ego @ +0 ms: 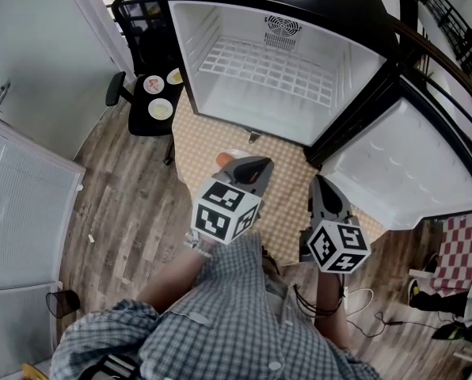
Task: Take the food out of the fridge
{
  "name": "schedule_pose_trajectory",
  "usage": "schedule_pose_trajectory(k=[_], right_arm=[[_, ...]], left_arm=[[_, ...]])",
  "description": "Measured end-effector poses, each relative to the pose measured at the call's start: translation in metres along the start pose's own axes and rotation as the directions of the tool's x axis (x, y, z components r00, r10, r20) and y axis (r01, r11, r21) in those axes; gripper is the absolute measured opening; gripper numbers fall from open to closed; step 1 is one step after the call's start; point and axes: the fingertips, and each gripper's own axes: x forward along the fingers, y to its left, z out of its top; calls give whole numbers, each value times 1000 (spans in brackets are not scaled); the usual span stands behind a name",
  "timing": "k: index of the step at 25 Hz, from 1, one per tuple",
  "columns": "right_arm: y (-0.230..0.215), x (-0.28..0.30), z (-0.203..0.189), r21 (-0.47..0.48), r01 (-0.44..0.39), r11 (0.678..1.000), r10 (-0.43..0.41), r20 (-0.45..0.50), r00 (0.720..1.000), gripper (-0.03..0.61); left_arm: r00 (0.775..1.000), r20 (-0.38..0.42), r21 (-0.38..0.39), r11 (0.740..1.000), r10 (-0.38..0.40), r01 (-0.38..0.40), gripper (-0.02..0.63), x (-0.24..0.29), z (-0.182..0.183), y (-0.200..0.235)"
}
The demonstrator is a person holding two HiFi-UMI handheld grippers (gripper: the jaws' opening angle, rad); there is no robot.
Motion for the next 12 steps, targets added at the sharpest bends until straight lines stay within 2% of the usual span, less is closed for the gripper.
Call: schedule_pose_trajectory(k=[12], right_arm=[[6, -3, -5, -13, -18, 1000, 18, -18, 1000, 9]], left_arm=[[1000, -10, -19, 1000, -3, 3, 5, -3, -5, -5]])
